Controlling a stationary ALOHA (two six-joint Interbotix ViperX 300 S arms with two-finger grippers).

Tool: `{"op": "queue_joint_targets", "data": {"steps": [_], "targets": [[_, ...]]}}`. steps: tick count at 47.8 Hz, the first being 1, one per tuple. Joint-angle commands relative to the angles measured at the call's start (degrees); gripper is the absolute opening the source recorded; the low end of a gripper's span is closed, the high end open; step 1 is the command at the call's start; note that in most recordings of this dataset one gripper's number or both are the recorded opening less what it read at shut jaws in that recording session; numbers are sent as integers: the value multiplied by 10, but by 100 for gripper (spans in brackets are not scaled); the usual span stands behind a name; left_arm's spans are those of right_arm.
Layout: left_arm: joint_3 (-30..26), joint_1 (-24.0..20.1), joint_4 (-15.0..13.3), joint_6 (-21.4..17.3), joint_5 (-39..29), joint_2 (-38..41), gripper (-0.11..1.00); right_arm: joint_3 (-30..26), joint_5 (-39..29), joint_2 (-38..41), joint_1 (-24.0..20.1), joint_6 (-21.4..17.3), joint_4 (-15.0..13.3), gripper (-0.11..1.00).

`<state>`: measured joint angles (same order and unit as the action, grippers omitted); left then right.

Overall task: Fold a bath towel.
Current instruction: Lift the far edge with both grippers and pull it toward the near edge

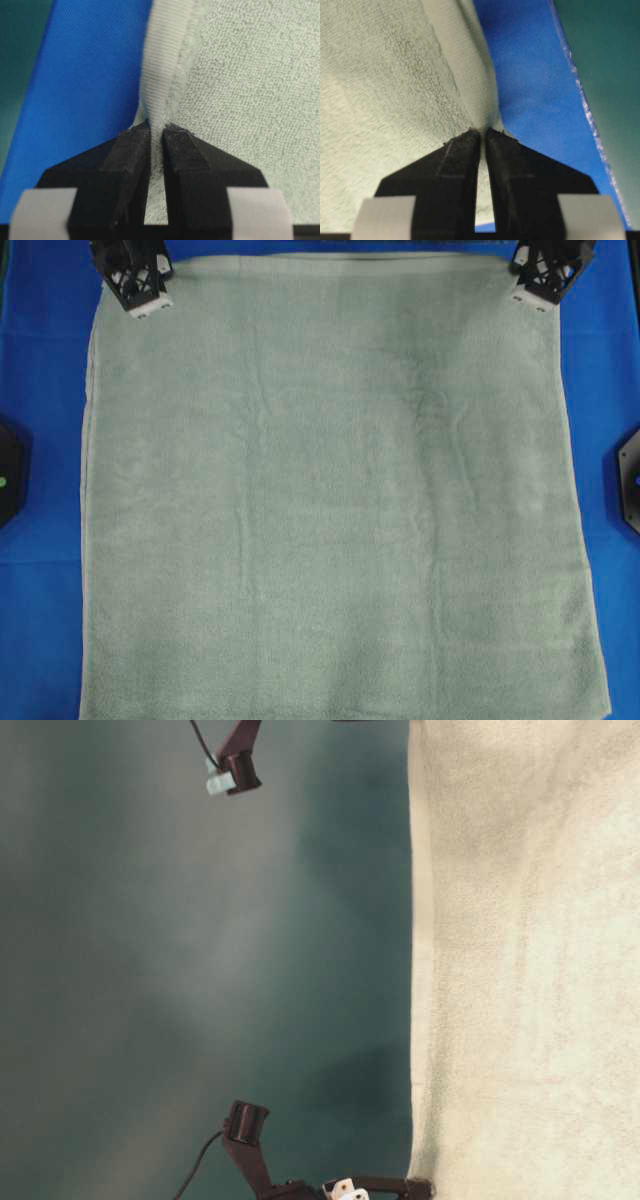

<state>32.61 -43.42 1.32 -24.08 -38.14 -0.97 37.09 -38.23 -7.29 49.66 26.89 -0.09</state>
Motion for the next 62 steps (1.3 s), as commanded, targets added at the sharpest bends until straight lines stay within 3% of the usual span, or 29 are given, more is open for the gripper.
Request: {"op": "queue_joint_targets", "data": {"steps": [1, 7, 14, 16, 21, 24, 28, 33, 40, 49, 54, 62], "targets": [[6, 6, 3, 7, -2, -22, 4, 4, 0, -20, -7, -6, 1, 7], [36, 33, -2, 58, -2, -39, 4, 36, -12, -42, -40, -45, 1, 7], [105, 136, -11, 76, 2, -76, 4, 98, -37, -89, -134, -125, 1, 7], [125, 183, -12, 105, 8, -89, 4, 114, -39, -103, -171, -154, 2, 7], [150, 270, -11, 223, 24, -103, 4, 154, -41, -140, -286, -248, 2, 7], [159, 326, -6, 325, 24, -107, 4, 169, -42, -156, -350, -307, 1, 7], [163, 398, 0, 425, 24, -105, 4, 183, -42, -171, -452, -404, 1, 7], [155, 508, 7, 519, 29, -94, 4, 185, -39, -170, -568, -512, -1, 7], [121, 636, 7, 618, 34, -62, 4, 174, -21, -142, -734, -668, -3, 7], [54, 751, 10, 737, 30, -1, 4, 130, 16, -70, -896, -825, -21, 7], [18, 795, 15, 766, 27, 27, 4, 98, 17, -30, -948, -882, -34, 7], [-46, 829, 23, 789, 13, 65, 4, 66, -6, 6, -1000, -932, -40, 7]]}}
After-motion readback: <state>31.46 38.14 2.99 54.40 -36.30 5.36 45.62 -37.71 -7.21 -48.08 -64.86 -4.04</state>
